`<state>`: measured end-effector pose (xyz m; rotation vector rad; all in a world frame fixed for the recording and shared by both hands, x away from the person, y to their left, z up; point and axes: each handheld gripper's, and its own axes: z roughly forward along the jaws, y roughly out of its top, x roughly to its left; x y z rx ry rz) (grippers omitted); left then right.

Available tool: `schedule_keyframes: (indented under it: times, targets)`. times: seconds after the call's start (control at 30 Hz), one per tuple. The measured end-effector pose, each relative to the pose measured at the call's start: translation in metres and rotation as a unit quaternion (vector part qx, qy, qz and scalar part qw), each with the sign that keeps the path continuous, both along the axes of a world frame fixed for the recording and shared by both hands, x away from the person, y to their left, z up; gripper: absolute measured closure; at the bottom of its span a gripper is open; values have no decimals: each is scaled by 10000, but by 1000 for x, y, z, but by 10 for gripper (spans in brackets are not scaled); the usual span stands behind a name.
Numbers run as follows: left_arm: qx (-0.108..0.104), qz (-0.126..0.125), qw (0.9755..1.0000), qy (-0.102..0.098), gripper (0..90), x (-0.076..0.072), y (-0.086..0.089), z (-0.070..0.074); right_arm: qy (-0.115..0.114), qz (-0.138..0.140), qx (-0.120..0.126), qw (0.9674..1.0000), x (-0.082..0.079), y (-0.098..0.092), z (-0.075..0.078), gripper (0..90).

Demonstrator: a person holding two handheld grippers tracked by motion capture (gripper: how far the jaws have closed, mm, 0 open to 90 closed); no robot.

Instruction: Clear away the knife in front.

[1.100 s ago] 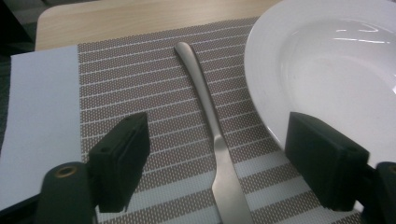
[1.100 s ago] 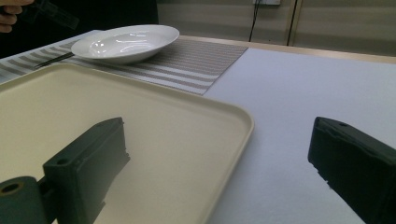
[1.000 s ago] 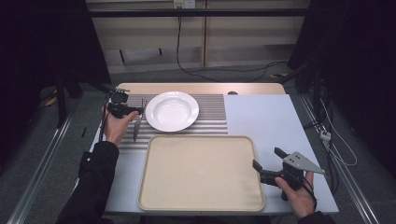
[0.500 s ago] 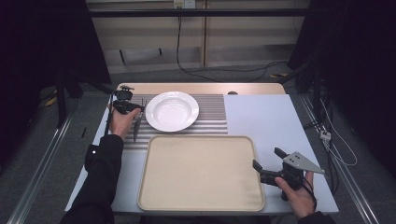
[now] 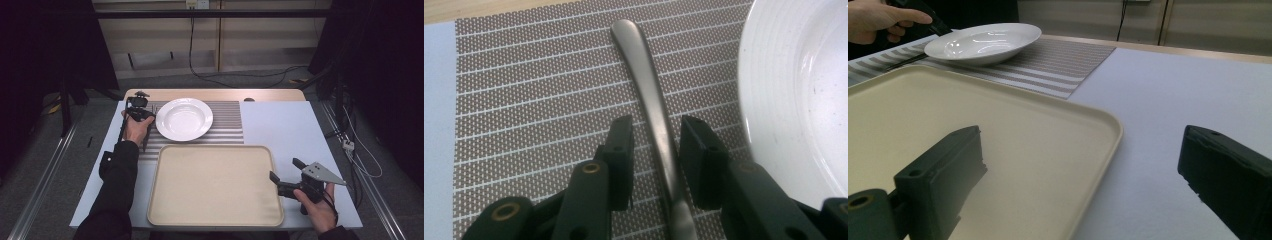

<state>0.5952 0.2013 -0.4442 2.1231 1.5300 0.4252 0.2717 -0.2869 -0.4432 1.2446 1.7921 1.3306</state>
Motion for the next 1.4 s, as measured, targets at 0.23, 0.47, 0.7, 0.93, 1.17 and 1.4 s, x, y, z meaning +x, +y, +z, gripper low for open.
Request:
schedule_keyframes:
  times: [0.23, 0.47, 0.7, 0.93, 1.17, 1.4]
  targets:
    - [-61, 33, 9999, 122, 770, 1, -2, 1, -11, 20, -6, 10000, 0, 0, 0, 43]
    - [-117, -30, 9993, 349, 793, 2, 1, 3, -18, 7, -24, 10000, 0, 0, 0, 43]
    - [50, -106, 9993, 357, 792, 1, -2, 4, -24, 2, -37, 10000, 0, 0, 0, 43]
    - [-127, -129, 9991, 376, 796, 0, 1, 4, 0, -7, -26, 10000, 0, 0, 0, 43]
    - [-70, -271, 9988, 410, 796, -1, 3, 5, 0, 11, -29, 10000, 1, 0, -1, 43]
    - [-136, -357, 9985, 403, 796, -3, 4, 6, -8, 7, -35, 10000, 0, 0, -1, 43]
